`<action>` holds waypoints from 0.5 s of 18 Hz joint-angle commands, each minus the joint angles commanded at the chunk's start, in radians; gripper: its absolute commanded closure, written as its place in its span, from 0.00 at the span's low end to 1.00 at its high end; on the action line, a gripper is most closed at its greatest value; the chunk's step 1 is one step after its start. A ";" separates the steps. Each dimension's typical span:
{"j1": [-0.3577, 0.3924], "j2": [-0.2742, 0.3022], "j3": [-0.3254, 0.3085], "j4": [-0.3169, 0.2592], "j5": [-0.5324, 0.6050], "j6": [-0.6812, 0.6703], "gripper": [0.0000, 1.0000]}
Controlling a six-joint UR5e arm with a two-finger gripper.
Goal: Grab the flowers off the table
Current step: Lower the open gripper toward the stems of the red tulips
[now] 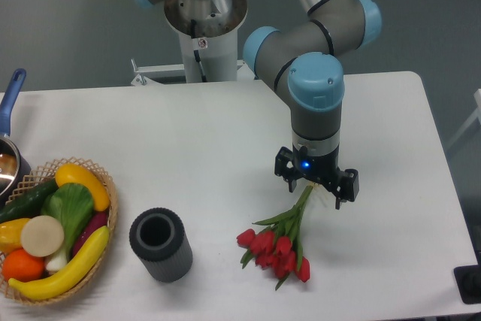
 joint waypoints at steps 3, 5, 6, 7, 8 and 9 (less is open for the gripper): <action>0.000 0.000 -0.005 0.002 0.000 0.000 0.00; 0.000 0.002 -0.012 0.003 -0.003 -0.003 0.00; 0.000 0.002 -0.027 0.011 -0.006 -0.005 0.00; 0.000 0.002 -0.043 0.034 -0.006 -0.005 0.00; -0.002 0.000 -0.067 0.073 -0.008 -0.006 0.00; -0.002 -0.002 -0.095 0.112 -0.006 -0.008 0.00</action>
